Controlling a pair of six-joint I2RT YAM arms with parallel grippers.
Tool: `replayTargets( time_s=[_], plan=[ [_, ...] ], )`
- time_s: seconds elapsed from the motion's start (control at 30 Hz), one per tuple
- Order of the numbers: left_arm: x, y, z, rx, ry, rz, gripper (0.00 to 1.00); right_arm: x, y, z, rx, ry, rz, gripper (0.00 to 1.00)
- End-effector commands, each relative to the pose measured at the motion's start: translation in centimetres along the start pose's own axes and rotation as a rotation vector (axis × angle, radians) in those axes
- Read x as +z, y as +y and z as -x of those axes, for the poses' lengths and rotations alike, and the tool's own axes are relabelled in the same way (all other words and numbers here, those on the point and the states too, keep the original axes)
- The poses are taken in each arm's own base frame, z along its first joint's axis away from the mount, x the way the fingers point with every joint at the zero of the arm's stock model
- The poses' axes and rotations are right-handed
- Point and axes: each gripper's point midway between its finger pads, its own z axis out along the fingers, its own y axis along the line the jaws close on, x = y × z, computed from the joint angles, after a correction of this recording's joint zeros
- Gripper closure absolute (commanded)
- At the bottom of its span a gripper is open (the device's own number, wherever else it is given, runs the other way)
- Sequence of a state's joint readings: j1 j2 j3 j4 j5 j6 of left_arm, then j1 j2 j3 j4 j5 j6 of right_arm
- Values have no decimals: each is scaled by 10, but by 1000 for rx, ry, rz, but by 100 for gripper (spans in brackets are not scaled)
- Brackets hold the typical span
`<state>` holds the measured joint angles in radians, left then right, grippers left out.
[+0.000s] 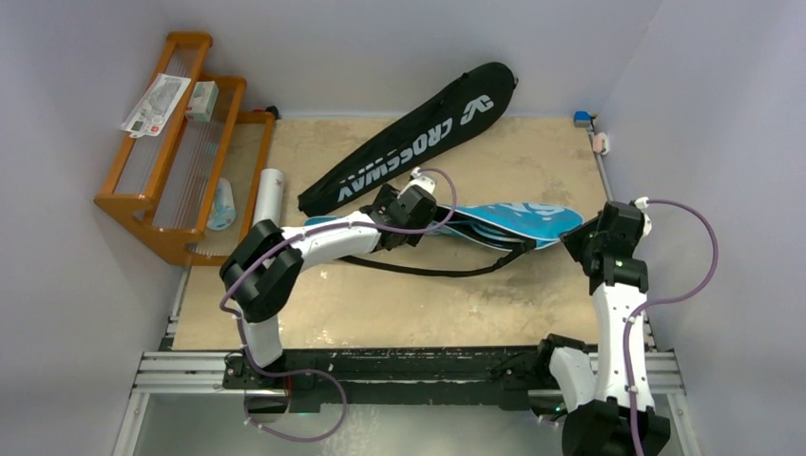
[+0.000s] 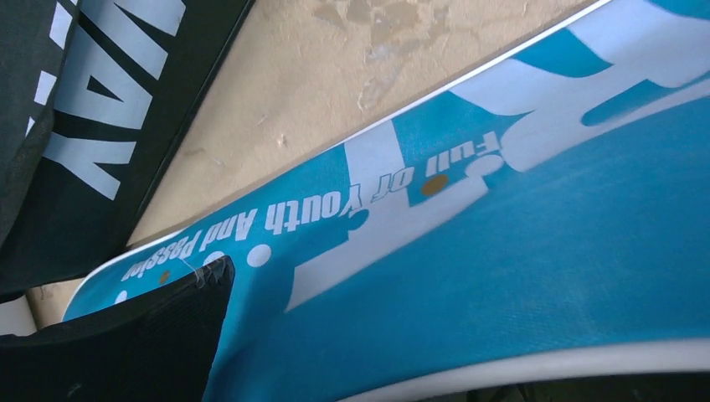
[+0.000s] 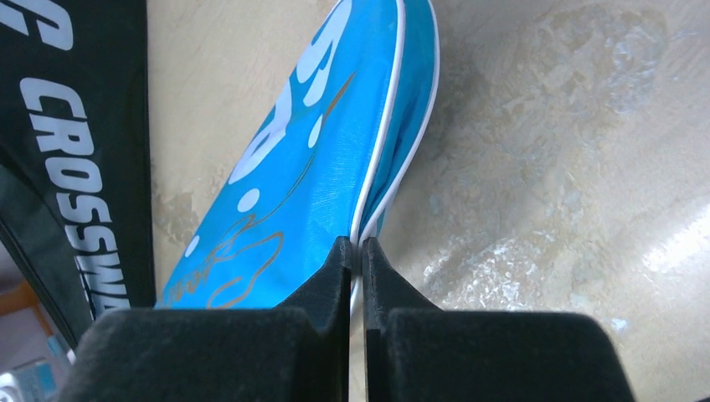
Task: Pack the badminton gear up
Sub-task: Adjust the racket bag.
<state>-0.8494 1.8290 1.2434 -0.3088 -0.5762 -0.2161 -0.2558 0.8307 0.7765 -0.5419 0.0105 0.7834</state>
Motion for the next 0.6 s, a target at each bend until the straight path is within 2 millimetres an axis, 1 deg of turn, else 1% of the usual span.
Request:
replayTargets(
  time_s=[0.0,0.03,0.1,0.17,0.2,0.23,0.33,0.4,0.43,0.47,0.53,0.57],
  plan=[
    [-28,7,59,-180,-116,-60,14,5,18,-13,-32,65,115,100],
    [-40,3,61,-203,-115,-99,14,7,19,-14,-27,72,121,100],
    [-71,-9,65,-230,-130,-203,14,10,21,-17,-19,89,128,100],
    [-110,-26,66,-226,-176,-331,15,11,23,-18,-10,102,137,100],
    [-133,-34,68,-225,-205,-407,16,12,23,-18,4,101,134,100],
    [-151,-42,65,-229,-212,-467,18,12,22,-17,15,98,122,100],
    [-190,-62,54,-265,-173,-610,27,13,21,-10,32,64,103,100],
    [-212,-77,49,-312,-137,-739,36,12,26,-8,43,59,121,100],
    [-225,-89,49,-336,-131,-832,40,11,28,-8,52,62,130,100],
    [-246,-105,54,-358,-142,-974,43,10,30,-9,66,69,138,100],
    [-274,-131,58,-412,-147,-1172,48,9,36,-11,86,89,157,100],
    [-280,-144,59,-419,-152,-1231,51,8,38,-13,98,101,163,100]
  ],
)
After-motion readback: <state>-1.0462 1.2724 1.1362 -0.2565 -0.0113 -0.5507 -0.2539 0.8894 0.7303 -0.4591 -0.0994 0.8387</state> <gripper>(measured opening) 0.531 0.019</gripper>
